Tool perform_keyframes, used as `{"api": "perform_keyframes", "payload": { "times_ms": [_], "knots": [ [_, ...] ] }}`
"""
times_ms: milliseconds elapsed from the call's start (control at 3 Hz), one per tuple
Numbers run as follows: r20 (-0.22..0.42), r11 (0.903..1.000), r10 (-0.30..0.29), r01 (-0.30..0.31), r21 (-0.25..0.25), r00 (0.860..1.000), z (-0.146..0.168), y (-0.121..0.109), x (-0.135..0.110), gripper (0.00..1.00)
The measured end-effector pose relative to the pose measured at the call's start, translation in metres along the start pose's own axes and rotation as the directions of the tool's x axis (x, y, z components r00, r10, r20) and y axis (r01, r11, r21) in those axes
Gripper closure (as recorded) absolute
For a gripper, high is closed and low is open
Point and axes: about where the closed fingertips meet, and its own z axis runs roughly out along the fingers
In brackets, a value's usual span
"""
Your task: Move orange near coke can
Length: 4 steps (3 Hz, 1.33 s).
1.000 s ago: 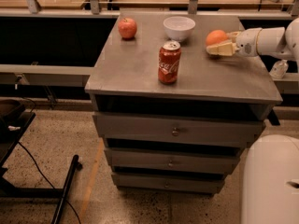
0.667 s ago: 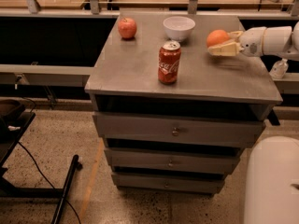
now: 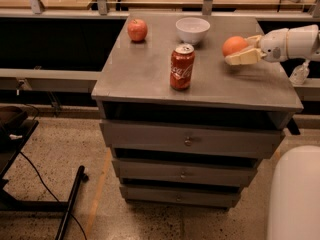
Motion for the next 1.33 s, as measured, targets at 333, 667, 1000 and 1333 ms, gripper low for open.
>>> {"api": "perform_keyframes", "payload": {
  "times_ms": [333, 667, 1000, 1333],
  "knots": [
    [0.007, 0.9997, 0.024, -0.024, -0.007, 1.0, 0.006, 0.0, 0.005, 1.0],
    [0.013, 0.9996, -0.002, 0.003, -0.03, 1.0, 0.002, 0.012, 0.0, 1.0],
    [-0.028, 0.9955, -0.057, 0.054, -0.077, 0.998, -0.009, 0.045, -0.001, 1.0],
    [-0.06, 0.9888, -0.081, 0.073, -0.131, 0.995, -0.014, 0.085, 0.003, 1.0]
  ]
}}
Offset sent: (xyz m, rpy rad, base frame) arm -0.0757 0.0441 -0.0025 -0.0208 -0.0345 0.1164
